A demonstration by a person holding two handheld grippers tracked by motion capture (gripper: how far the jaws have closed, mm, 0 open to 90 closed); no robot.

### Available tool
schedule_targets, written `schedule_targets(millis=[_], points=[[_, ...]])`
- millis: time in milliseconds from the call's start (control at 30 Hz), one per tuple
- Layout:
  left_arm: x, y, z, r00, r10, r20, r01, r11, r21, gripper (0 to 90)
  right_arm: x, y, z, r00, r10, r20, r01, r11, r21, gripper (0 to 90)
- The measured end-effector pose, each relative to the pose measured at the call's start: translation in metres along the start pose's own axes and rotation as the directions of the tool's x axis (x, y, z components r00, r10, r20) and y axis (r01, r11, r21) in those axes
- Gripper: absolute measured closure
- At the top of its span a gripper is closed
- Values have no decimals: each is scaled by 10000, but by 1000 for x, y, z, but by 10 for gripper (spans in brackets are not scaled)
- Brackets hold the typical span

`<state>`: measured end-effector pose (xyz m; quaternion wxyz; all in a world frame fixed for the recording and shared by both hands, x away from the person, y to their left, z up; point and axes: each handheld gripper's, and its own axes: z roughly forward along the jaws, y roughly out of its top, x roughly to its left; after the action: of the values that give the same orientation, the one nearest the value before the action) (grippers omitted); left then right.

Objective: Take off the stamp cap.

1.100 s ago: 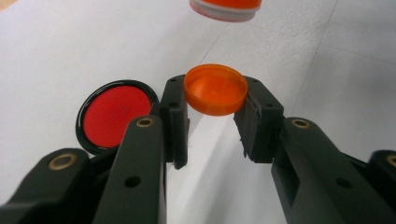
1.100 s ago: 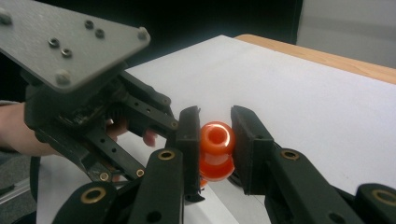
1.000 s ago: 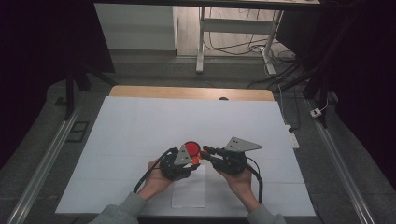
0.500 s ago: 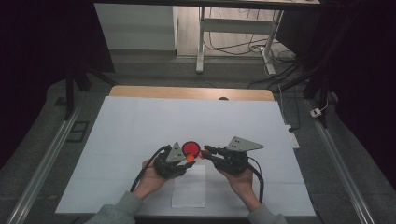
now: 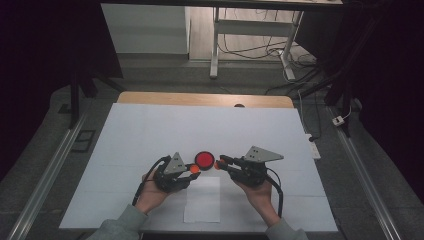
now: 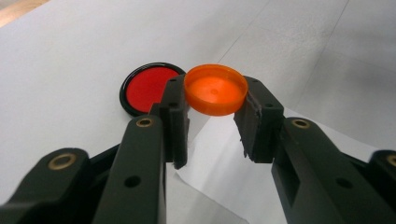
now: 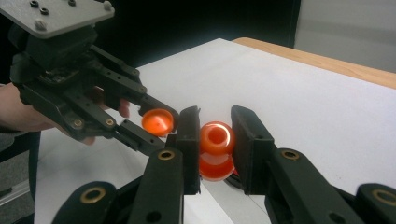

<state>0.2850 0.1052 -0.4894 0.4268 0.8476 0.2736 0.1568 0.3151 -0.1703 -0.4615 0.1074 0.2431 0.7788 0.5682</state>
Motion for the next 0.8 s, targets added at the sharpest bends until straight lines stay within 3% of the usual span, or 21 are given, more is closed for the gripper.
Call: schedule_targets(millis=[533, 800], points=[[15, -21, -37, 9981, -456, -422, 443, 9986, -295, 651, -2, -2, 0, 9999, -57, 131, 56, 9999, 87, 723], [21, -40, -54, 9933, -868, -758, 841, 9957, -385, 651, -3, -2, 0, 9998, -111, 175, 110, 9999, 104, 723]])
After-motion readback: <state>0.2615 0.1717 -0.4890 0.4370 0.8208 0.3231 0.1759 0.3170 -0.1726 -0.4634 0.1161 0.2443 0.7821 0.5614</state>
